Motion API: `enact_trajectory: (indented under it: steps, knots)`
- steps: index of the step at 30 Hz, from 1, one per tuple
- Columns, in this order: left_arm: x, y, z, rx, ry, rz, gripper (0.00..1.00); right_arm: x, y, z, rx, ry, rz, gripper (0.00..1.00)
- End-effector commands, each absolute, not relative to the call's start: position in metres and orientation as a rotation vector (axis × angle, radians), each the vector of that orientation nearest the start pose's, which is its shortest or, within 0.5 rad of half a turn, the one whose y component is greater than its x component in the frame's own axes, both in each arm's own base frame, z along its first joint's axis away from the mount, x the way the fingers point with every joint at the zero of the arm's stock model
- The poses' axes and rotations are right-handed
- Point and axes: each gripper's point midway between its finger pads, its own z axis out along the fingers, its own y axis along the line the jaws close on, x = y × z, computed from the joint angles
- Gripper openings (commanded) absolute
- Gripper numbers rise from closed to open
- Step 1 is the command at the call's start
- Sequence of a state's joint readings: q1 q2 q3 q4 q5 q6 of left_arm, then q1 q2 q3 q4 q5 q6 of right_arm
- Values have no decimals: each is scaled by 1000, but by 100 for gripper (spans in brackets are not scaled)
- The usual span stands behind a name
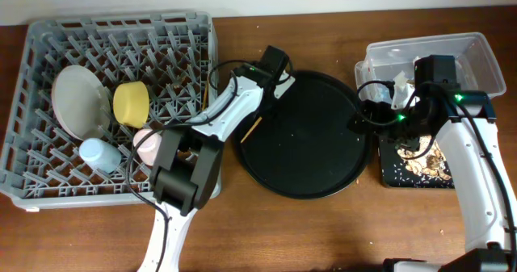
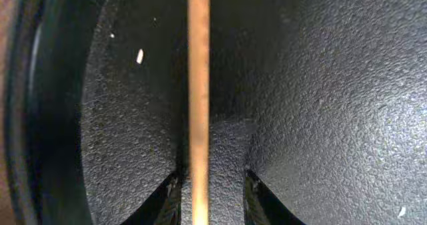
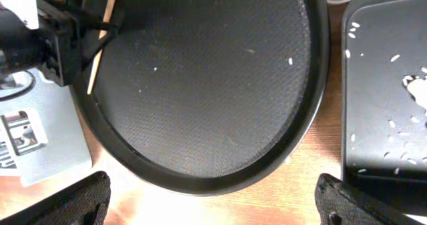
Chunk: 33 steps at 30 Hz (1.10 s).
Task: Sort waste into correct bins and load items into the dishwasher rack
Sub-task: 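Insert the second chopstick into the rack with the left gripper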
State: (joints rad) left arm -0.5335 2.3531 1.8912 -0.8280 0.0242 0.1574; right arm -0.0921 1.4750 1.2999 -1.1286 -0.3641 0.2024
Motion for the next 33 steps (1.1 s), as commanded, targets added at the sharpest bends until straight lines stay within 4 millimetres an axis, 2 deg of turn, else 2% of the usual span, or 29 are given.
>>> enact_trajectory:
  steps: [1, 3, 4, 7, 10, 12, 14, 16, 18, 23, 24, 26, 28, 29, 33]
  knots:
    - [438, -260, -13, 1013, 2749, -86, 24, 315, 29, 168, 346, 2817, 527, 98]
    - [431, -256, -14, 1019, 2783, -78, 7, 315, 29, 168, 345, 2818, 527, 98]
    - [428, -254, -7, 946, 2829, -80, 1, 315, 29, 168, 345, 2817, 527, 98]
    - [434, -250, 30, 775, 2863, -97, 0, 315, 29, 168, 346, 2817, 527, 98]
    - [439, -231, 101, 634, 2853, -114, 0, 314, 29, 168, 347, 2821, 527, 98]
    - [439, -207, 155, 490, 2832, -131, 0, 314, 29, 168, 347, 2821, 527, 98]
    - [439, -173, 181, 261, 2837, -103, 0, 314, 29, 168, 347, 2821, 527, 98]
    - [440, -138, 183, 65, 2868, -29, 0, 314, 29, 168, 347, 2821, 527, 98]
    - [447, -109, 166, -66, 2898, 2, 1, 314, 29, 168, 347, 2820, 527, 98]
    - [444, -100, 101, -88, 2950, 36, 8, 314, 29, 168, 347, 2821, 527, 98]
    - [443, -99, 95, -88, 2956, 39, 8, 314, 29, 168, 347, 2821, 527, 98]
    - [443, -99, 95, -89, 2953, 38, 8, 314, 29, 168, 347, 2820, 527, 98]
    - [444, -99, 105, -89, 2941, 33, 19, 314, 29, 168, 347, 2820, 527, 98]
    - [445, -99, 110, -90, 2937, 31, 21, 314, 29, 168, 347, 2820, 527, 99]
    - [444, -100, 119, -84, 2936, 19, 23, 314, 29, 168, 347, 2820, 527, 98]
